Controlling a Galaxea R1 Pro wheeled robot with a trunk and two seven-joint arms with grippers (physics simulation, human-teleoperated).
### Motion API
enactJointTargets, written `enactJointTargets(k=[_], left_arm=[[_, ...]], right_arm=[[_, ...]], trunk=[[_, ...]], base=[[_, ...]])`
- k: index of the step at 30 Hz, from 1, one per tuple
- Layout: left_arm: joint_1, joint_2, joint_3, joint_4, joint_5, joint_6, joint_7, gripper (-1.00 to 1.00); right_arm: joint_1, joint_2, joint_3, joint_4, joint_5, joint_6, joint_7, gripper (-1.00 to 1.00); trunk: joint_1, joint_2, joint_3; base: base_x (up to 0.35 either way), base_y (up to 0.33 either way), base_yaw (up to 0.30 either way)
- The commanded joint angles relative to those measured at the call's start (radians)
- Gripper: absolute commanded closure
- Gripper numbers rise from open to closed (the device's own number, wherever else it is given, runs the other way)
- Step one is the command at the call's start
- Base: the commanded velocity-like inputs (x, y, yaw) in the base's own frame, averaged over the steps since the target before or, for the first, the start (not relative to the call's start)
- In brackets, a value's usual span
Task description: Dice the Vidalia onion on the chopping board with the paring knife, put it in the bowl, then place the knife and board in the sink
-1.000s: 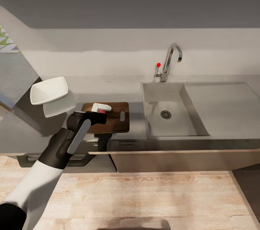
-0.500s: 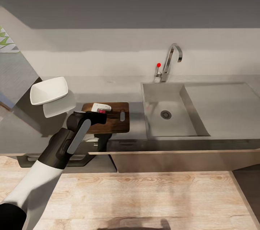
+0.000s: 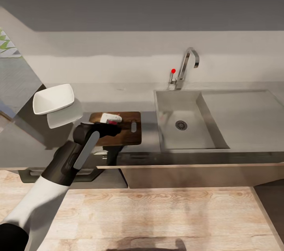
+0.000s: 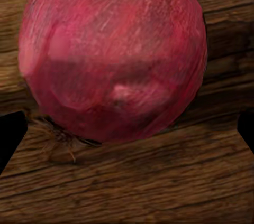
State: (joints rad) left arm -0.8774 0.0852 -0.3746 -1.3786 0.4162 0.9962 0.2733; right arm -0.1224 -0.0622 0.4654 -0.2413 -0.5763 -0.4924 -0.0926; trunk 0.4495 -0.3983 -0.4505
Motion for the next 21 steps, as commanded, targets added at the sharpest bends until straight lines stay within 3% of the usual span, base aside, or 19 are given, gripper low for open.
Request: enactJointTargets(k=[1, 15, 21], left_arm=[[0.001, 0.001, -0.003, 0.000, 0.010, 0.002, 0.010, -1.00], [0.005, 0.001, -0.004, 0.003, 0.010, 0.002, 0.010, -1.00], [0.005, 0.002, -0.004, -0.002, 0.010, 0.002, 0.010, -1.00]], right_arm=[[0.000, -0.001, 0.009, -0.001, -0.002, -0.002, -0.009, -1.00], [0.000, -0.001, 0.009, -0.001, -0.002, -0.002, -0.008, -1.00], [0.000, -0.001, 0.009, -0.002, -0.002, -0.002, -0.009, -1.00]], trunk=[[0.001, -0.002, -0.001], [0.001, -0.002, -0.001], [0.001, -0.002, -0.001]], base=[[0.000, 0.000, 0.000], [-0.006, 0.000, 0.000], [-0.261, 0.000, 0.000]])
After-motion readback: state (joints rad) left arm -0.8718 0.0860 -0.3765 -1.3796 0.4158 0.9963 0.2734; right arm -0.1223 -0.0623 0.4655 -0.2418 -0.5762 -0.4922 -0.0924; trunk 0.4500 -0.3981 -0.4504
